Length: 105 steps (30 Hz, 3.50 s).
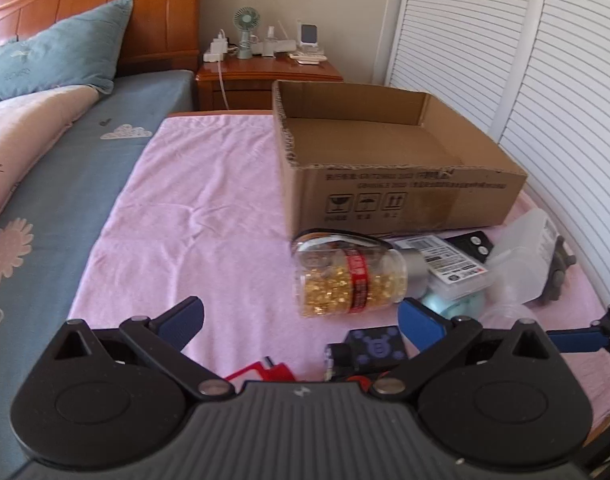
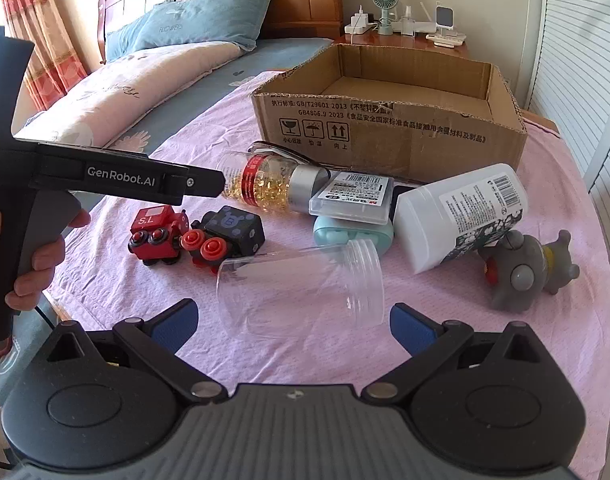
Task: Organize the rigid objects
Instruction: 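Reach the left gripper to the gold-capsule jar while the right gripper approaches the clear cup, then close the left gripper on the jar while the right gripper grasps the clear cup, then carry the jar and cup into the box and open both grippers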
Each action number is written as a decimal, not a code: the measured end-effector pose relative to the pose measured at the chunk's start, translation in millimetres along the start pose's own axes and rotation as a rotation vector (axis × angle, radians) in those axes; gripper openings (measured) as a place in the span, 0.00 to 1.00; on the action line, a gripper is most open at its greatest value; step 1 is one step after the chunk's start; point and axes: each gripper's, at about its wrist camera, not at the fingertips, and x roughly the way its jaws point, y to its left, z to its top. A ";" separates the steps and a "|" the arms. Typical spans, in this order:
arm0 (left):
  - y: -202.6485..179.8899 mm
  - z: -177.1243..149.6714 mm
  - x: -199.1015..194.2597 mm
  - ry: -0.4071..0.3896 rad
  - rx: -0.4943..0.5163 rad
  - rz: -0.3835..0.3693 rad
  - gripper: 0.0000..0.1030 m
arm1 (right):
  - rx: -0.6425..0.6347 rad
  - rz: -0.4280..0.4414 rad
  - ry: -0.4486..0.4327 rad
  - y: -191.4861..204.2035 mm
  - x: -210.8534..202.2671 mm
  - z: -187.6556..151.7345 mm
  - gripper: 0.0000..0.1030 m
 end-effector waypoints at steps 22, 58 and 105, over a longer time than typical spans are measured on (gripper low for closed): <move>-42.0 14.6 51.7 0.023 -0.027 0.084 1.00 | -0.113 -0.104 -0.035 20.5 22.4 5.5 0.98; -41.4 31.2 25.6 0.116 0.212 0.012 0.90 | -0.085 -0.143 -0.025 -6.9 -17.1 22.7 0.90; -10.8 111.9 -0.2 0.019 0.230 0.025 0.97 | -0.041 -0.159 -0.099 -85.4 3.1 174.0 0.90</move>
